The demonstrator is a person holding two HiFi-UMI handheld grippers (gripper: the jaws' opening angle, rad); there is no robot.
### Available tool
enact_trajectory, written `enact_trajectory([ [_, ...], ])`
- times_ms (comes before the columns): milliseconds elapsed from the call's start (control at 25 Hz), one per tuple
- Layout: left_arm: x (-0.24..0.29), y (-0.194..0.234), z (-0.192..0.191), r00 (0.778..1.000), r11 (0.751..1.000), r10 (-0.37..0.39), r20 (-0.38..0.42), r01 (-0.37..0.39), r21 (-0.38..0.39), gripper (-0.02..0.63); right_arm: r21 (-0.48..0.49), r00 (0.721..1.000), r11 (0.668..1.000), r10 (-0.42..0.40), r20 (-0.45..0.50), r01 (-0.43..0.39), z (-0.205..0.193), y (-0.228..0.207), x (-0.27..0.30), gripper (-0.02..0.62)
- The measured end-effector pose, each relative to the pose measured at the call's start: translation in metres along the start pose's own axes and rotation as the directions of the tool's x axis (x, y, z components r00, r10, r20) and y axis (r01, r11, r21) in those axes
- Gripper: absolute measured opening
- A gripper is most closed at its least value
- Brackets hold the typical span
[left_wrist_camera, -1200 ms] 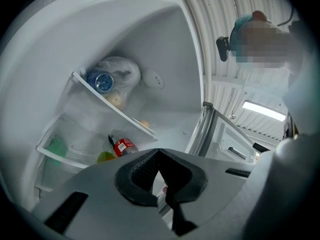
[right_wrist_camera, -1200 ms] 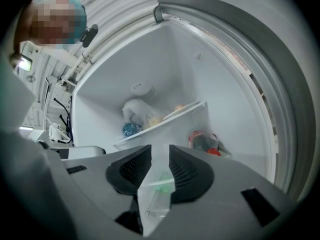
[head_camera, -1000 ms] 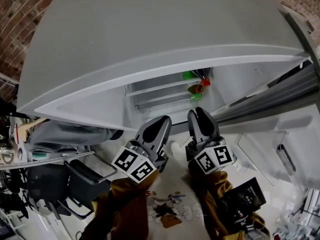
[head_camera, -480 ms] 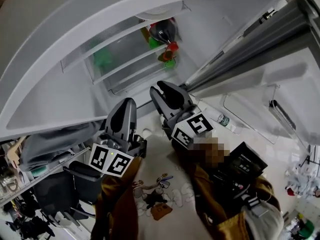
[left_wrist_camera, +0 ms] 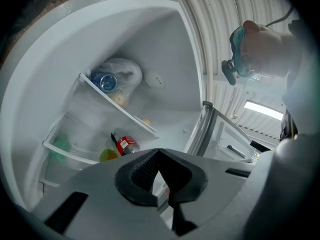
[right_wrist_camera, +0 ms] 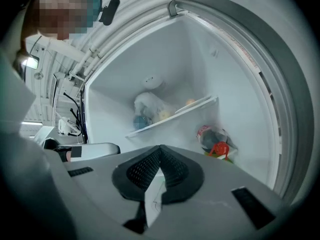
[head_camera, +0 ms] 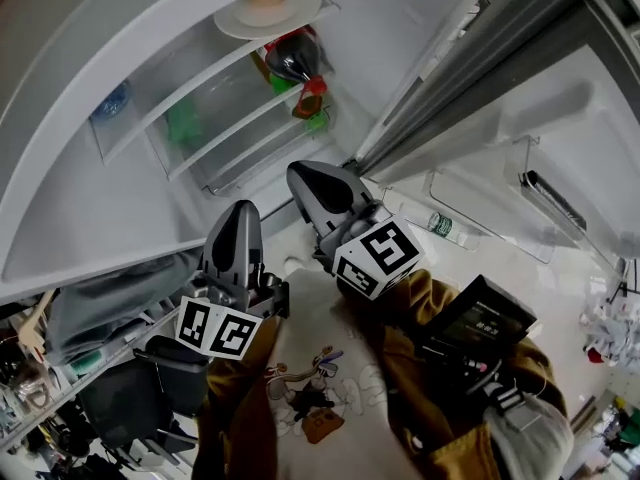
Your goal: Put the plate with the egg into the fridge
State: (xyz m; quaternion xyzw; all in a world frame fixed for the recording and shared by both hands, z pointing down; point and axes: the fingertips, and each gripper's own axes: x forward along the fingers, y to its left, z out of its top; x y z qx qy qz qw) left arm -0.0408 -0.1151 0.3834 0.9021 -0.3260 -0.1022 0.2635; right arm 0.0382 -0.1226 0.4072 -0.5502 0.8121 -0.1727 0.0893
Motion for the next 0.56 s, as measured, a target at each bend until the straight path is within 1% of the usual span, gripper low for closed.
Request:
enact_trajectory([
  [360,0.015,-0.010,-0.011,0.999,0.999,-0.047,-0.023,0.046,-0.007,0.008,-0.002,0.999,0.999,-0.048,0.020,0.048,0.004,-0.016,-0.015,0.006],
  [560,0.023,-0.019,-0.038,0.992,0.994,-0.094,-0.085,0.088,-0.065,0.008,0.010,0.992,0.992,-0.127,0.003,0.127,-0.004,-0.031,-0.040,0.006],
])
